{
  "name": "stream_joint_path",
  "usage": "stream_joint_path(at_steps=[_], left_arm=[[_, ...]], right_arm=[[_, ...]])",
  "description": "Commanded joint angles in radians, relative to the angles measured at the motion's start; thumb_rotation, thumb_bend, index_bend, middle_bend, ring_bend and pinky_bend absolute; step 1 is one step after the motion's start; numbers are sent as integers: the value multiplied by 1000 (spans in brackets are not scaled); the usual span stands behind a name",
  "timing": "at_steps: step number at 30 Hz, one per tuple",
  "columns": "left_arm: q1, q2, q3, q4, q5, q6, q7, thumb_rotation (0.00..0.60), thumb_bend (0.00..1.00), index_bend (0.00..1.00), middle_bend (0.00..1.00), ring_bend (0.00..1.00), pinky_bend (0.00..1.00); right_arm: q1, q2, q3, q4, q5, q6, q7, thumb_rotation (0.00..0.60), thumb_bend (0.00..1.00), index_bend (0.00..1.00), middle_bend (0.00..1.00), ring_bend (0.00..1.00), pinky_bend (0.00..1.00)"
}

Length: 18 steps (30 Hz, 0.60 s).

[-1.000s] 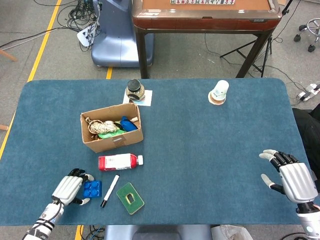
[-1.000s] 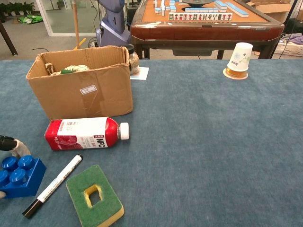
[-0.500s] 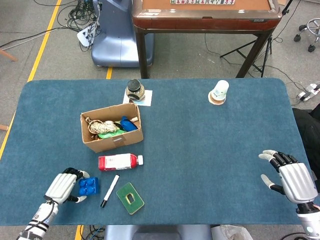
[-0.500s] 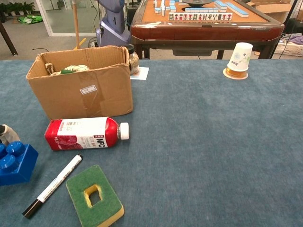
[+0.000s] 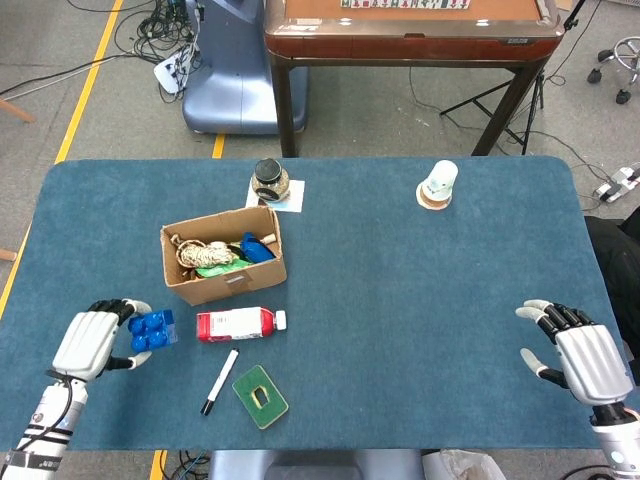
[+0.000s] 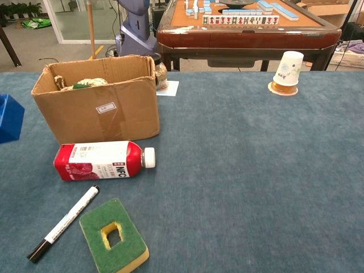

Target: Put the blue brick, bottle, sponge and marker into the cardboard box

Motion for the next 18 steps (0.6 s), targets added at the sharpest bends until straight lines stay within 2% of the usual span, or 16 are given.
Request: stream_joint_path(at_steps=[1,5,9,14,18], left_arm=[[-19,-5,-55,-48,-31,43,68,600,207,600,630,323,311],[-73,-12,-115,-79,-111,17,127,600,207,597,631,323,312],[-130,-43,-163,-61,-175,-6,169,600,207,593,630,323,314],[-214,-150,-220,27,-275,9,272,600,207,582,612,324,315],[-270,-230,-254,94,-349,18,322,600,206,555,543,323,315]], right_arm=[[3,-2,0,1,3,-7,-4,600,235,323,302,292,411],[4,-4,-2,1,-1,-8,-6,600,235,323,302,292,411],[4,-3,-1,1,2,-9,-5,600,235,323,302,292,411],[5,-2,0,1,7,-10,-4,600,235,323,302,292,411],[4,1,0,-2,11,-11,-4,600,235,323,302,292,411]])
